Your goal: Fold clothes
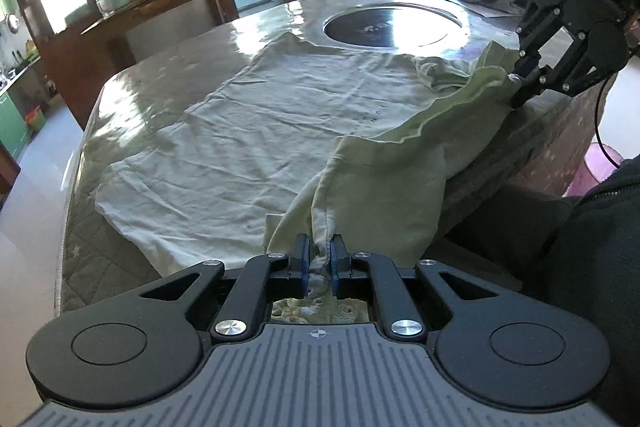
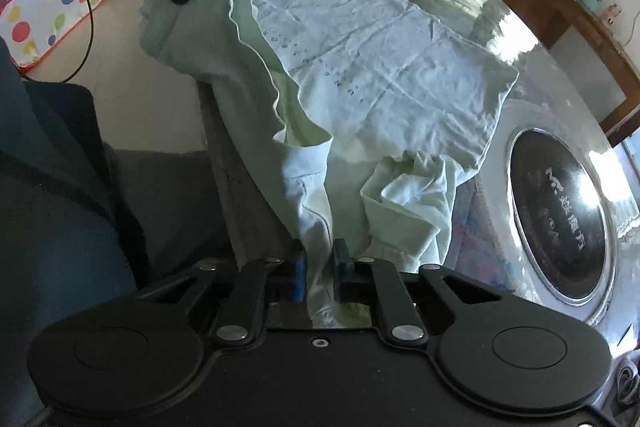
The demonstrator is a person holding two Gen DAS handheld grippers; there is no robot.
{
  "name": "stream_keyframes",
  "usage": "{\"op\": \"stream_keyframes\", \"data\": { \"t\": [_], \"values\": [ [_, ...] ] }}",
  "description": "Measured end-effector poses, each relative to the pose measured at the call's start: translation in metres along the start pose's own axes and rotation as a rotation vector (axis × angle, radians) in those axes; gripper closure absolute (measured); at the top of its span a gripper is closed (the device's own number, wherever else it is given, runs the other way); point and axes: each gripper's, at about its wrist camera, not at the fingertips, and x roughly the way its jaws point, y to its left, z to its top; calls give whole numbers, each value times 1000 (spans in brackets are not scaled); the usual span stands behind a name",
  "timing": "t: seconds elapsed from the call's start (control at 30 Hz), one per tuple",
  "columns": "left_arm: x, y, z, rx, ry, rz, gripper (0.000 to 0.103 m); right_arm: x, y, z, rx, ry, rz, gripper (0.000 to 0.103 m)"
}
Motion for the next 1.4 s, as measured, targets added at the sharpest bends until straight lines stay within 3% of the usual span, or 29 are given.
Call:
{"op": "stream_keyframes", "data": {
  "t": [0.2,0.37,0.53,0.73,0.93,1.07,1.4],
  "values": [
    [-1,-4,-2,13,5,-5,93,3,5,6,-43,-14,-12,89],
    [-3,-5,0,11,-1,54,94,-1,2,9,-42,-29,-48,94],
    [-14,7,19,-43,-76,121,94,-20,-8,21,-31,-120,-156,98],
    [-19,38,58,-98,-165,200,94,-34,-24,48,-130,-214,-374,98],
    [-7,90,124,-138,-227,313,94,-34,-57,87,-224,-245,-536,98],
    [-9,131,191,-142,-309,412,94,-34,-97,129,-268,-246,-650,98],
    [-42,189,345,-193,-532,582,94,-70,-223,235,-208,-313,-957,98]
  ]
}}
